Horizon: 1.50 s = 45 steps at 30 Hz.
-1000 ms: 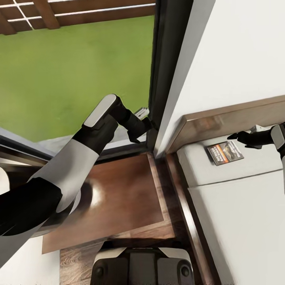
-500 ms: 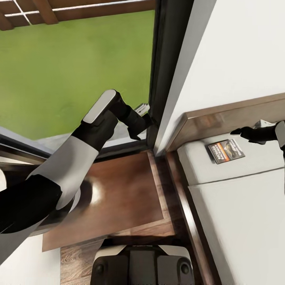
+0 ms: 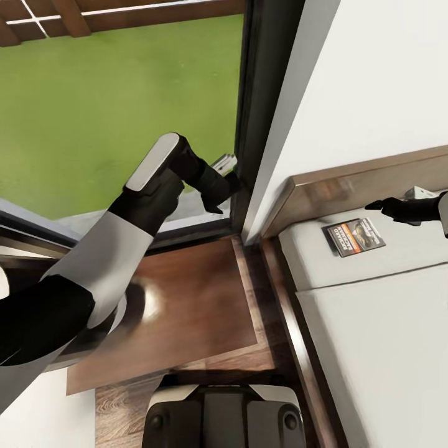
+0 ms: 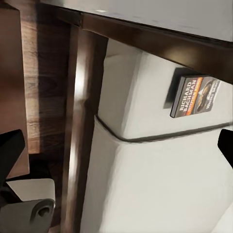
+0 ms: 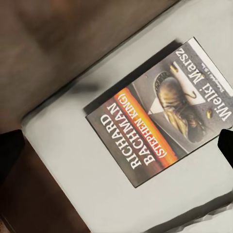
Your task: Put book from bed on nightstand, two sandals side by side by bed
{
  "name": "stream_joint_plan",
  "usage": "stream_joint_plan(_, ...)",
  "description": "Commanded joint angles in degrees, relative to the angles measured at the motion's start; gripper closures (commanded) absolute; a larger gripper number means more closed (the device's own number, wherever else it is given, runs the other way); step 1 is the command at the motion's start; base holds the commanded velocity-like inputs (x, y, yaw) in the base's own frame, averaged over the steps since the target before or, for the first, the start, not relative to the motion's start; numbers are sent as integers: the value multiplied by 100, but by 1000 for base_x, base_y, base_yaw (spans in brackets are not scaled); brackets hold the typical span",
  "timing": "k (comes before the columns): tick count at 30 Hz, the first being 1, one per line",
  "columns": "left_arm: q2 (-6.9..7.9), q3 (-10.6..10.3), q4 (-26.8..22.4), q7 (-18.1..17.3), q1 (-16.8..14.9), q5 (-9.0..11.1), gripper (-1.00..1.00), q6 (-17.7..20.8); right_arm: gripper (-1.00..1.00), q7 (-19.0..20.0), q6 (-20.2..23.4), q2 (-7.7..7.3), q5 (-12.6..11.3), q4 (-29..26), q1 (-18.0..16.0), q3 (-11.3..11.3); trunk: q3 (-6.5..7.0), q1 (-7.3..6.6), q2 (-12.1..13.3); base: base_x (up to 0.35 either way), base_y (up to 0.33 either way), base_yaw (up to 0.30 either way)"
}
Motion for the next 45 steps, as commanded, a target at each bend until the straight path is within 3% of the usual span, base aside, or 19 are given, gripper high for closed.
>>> stream_joint_plan(1,7,3,-92,47,-5,22,-100,36,-100,64,21,-2,35,-20,11,-24,-4,1,-4,0,0,0)
stream_joint_plan(22,52,33,-678,100,-2,5,-100,24,-100,123,19,-3,94,-48,94,21,-11,1,-4,0,0,0)
stream_joint_plan(37,89,45,-1019,348,41,6,-100,12,-100,115,46,-21,74,251,33,-21,-108,1,-4,0,0,0)
stream_joint_plan(40,97,38,-1032,364,47,3,-100,10,-100,120,67,-45,72,267,17,-25,-135,1,-4,0,0,0)
stream_joint_plan(45,107,29,-1045,379,87,0,-100,6,-100,137,100,-224,47,283,-11,-22,-180,1,-4,0,0,0)
